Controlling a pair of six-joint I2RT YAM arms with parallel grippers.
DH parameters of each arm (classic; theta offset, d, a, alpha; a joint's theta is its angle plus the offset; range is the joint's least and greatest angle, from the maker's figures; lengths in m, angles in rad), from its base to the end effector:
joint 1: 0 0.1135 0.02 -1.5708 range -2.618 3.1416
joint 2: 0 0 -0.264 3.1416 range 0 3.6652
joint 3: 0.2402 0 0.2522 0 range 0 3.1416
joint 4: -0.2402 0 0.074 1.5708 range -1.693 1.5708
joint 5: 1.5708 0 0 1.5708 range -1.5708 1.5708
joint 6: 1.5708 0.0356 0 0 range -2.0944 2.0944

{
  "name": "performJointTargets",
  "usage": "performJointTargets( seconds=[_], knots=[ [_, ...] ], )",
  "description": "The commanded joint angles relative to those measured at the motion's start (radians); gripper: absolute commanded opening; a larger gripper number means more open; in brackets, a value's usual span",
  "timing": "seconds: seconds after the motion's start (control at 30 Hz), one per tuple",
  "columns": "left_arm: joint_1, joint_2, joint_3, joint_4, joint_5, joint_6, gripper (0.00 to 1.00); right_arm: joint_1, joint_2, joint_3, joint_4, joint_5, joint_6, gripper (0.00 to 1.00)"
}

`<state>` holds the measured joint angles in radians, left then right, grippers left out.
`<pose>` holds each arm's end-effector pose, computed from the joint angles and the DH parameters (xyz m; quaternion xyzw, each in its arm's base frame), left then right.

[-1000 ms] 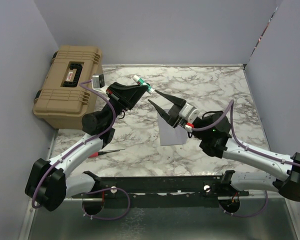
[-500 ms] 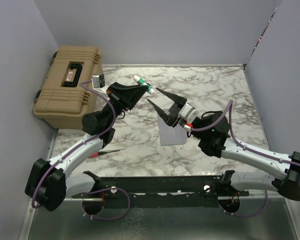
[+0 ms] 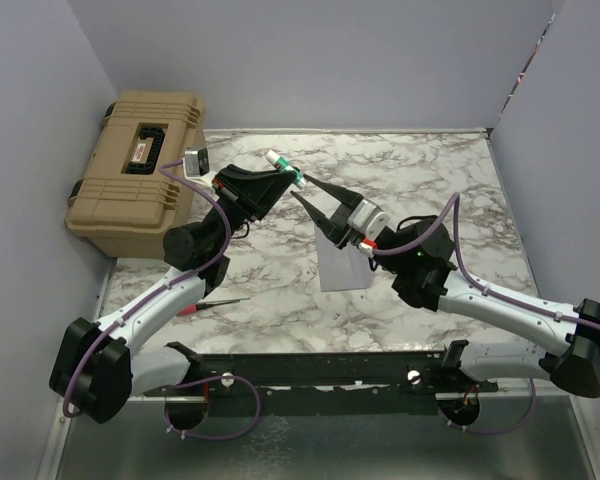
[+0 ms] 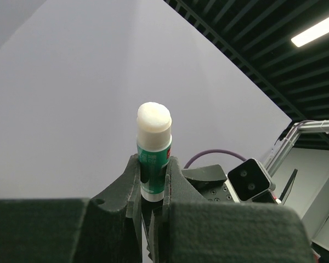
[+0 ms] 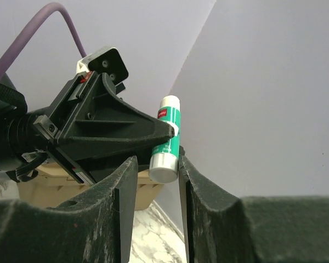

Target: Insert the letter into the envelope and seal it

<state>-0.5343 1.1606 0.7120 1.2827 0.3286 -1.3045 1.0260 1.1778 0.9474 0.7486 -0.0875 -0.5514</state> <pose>0.1954 -0.1290 0.3832 0.0080 0.3865 -0.7676 0.5112 0.1353 0.2293 0.4141 -0.3827 0.3269 0.2244 0.8345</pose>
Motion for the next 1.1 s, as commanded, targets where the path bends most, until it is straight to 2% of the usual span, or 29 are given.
performJointTargets(
  seconds=[0.0, 0.07, 0.3, 0.4, 0.5, 0.7, 0.93, 1.07],
  knots=[
    [-0.001, -0.028, 0.008, 0.003, 0.032, -0.006, 0.00, -0.001, 0.005, 0.030, -0.027, 0.006, 0.000, 0.37],
    [-0.001, -0.029, 0.007, 0.003, 0.032, -0.007, 0.00, -0.001, 0.005, 0.040, -0.036, 0.010, 0.028, 0.34],
    [-0.001, -0.023, 0.022, 0.006, 0.049, -0.011, 0.00, -0.002, 0.001, 0.085, -0.080, 0.026, 0.135, 0.14],
    [-0.001, -0.026, 0.019, 0.009, 0.050, -0.003, 0.00, -0.004, -0.009, 0.102, -0.098, 0.026, 0.235, 0.07],
    [-0.003, -0.032, 0.004, 0.053, 0.041, 0.026, 0.00, -0.008, -0.019, 0.103, -0.087, 0.038, 0.418, 0.01],
    [-0.002, -0.020, 0.000, 0.213, 0.079, 0.070, 0.00, -0.046, -0.062, 0.080, -0.108, 0.081, 0.854, 0.01],
    [-0.002, 0.023, 0.051, 0.319, 0.206, 0.018, 0.00, -0.107, -0.143, 0.086, -0.298, 0.148, 1.169, 0.01],
    [-0.002, 0.058, 0.061, 0.415, 0.242, -0.043, 0.00, -0.122, -0.162, 0.053, -0.306, 0.147, 1.336, 0.01]
  ],
)
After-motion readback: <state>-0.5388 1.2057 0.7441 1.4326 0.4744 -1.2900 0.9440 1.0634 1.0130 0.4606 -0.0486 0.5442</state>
